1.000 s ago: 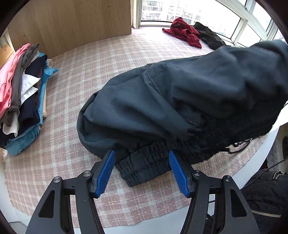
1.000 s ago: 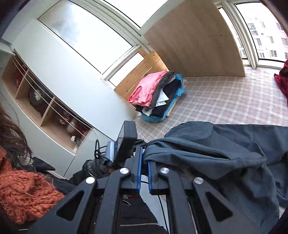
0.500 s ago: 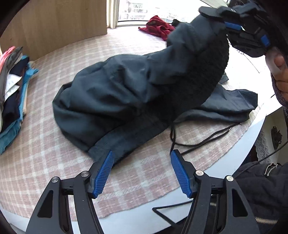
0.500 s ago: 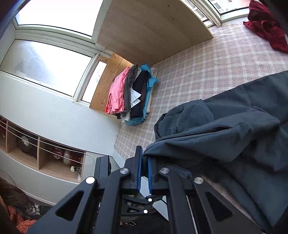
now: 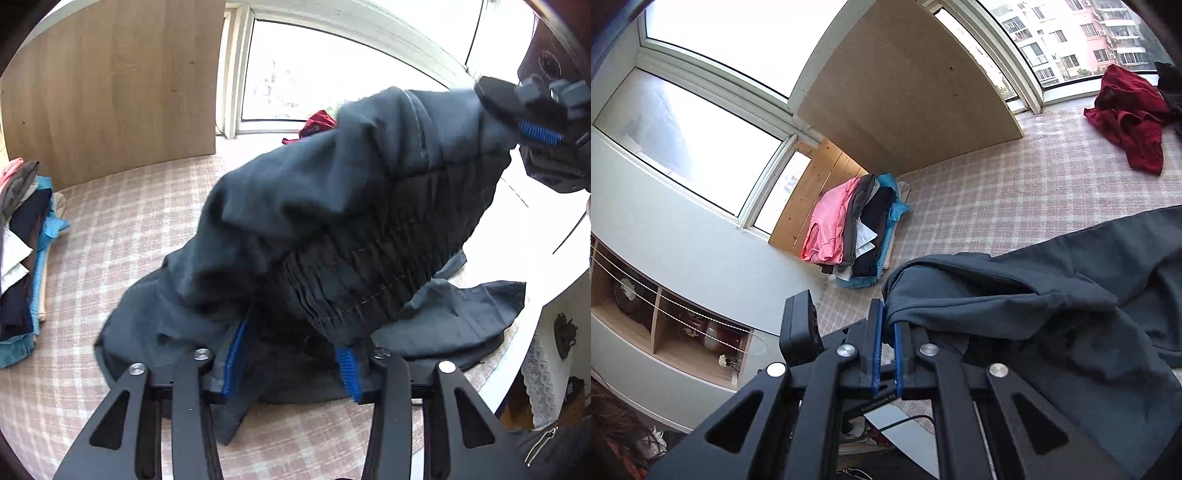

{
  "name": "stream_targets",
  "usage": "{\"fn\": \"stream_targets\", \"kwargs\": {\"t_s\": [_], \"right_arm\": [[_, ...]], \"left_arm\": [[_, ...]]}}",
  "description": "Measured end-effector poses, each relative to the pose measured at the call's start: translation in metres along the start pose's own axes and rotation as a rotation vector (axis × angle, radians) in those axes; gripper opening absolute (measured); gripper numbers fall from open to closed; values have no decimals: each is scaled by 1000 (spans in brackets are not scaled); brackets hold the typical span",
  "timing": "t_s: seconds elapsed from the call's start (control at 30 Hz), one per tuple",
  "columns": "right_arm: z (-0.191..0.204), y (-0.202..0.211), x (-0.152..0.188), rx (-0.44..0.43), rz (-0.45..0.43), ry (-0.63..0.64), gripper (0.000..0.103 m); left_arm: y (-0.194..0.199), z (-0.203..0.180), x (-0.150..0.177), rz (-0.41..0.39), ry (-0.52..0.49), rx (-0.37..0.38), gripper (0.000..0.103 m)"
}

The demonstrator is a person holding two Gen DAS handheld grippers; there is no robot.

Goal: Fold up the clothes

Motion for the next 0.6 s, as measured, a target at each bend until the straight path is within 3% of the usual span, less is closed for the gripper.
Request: {"fn": "stream_targets", "kwargs": {"t_s": [0.03,0.1,0.2,0.3,0.4,0.5,0.6], "right_arm": [[2,-5,3,-11,11,-1,6],[7,-13,10,-33,33,-2,6],[24,-46,44,-79,113,11,6],[45,-97,108,-134,262,29,6],[66,-145,201,-183,509,78,6],[69,-162,257,-139,703,119,6],[50,-135,252,-51,663,158,15]], "left_arm": [[8,11,0,-6,-2,-25,38],[28,35,-1,-26,6,-80,26],[57,75,2,-44,48,-126,26],[77,112,14,-31,87,-183,33],[84,150,44,32,110,-242,33],[84,178,86,123,153,-254,31],[80,190,123,209,206,-221,36]]}}
Point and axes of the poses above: each gripper's, at about its wrist camera, not at the fingertips, and y roughly against the way its jaws point, z to its left, x to its underside, the point moved 7 cm from there along -y, roughly the way its jaws point
